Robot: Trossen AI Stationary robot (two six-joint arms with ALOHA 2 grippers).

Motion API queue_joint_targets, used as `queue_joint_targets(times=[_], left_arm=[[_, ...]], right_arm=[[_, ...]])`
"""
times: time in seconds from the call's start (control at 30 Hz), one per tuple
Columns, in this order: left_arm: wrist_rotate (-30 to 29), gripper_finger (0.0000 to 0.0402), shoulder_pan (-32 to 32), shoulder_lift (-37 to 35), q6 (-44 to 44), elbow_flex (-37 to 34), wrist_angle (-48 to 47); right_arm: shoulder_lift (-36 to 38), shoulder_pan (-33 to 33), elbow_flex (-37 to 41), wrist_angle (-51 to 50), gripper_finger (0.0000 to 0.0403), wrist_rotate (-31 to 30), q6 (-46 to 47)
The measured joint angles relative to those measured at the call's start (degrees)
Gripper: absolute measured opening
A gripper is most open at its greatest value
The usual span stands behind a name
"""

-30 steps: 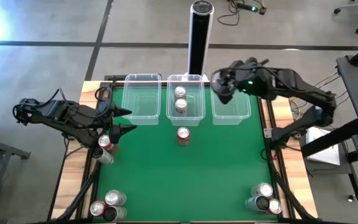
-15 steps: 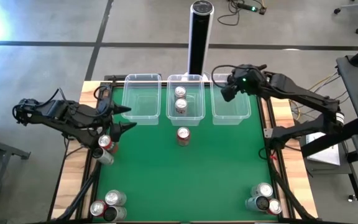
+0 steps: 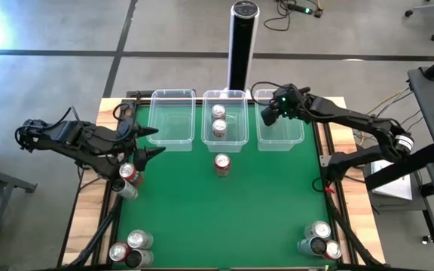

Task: Sort soda cans
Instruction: Put the top middle white soda can into the top right transparent bin

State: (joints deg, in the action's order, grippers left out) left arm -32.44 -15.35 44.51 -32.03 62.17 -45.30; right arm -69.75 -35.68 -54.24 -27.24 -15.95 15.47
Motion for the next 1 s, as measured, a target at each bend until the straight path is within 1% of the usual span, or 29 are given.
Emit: queue_joint_targets(times=[0.13,0.27,0.5,0.6,0.8,0.9,1.0], left_arm=[[-1.43,0.0366,0.1,0.07,-0.3,0.0,-0.77],[-1.6,0.0366,0.09,0.07,-1.24,0.0,-1.4],[-1.64,0.0366,0.11,0.07,-4.16,0.0,-2.95],[-1.6,0.0366,0.09,0.07,-4.7,0.0,-2.97],[-1.58,0.0366,0.11,0.07,-4.61,0.0,-2.97],[-1.58,0.0366,0.09,0.0,-4.69,0.05,-2.99],[-1.53,0.0366,0.09,0.14,-5.1,1.25,-3.22]], right_arm=[[-0.86,-1.68,3.21,5.4,0.0249,1.08,1.01],[-2.17,-1.98,3.92,10.49,0.0249,1.46,0.99],[-5.04,-2.71,4.16,12.87,0.025,1.42,-0.59],[-6.18,-2.89,4.21,13.27,0.0267,1.39,-0.58],[-6.98,-2.89,3.8,12.49,0.032,1.45,-1.12],[-5.72,-2.89,3.17,11.97,0.034,1.57,-1.95],[-3.89,-2.84,1.67,9.18,0.0354,2.02,-3.55]])
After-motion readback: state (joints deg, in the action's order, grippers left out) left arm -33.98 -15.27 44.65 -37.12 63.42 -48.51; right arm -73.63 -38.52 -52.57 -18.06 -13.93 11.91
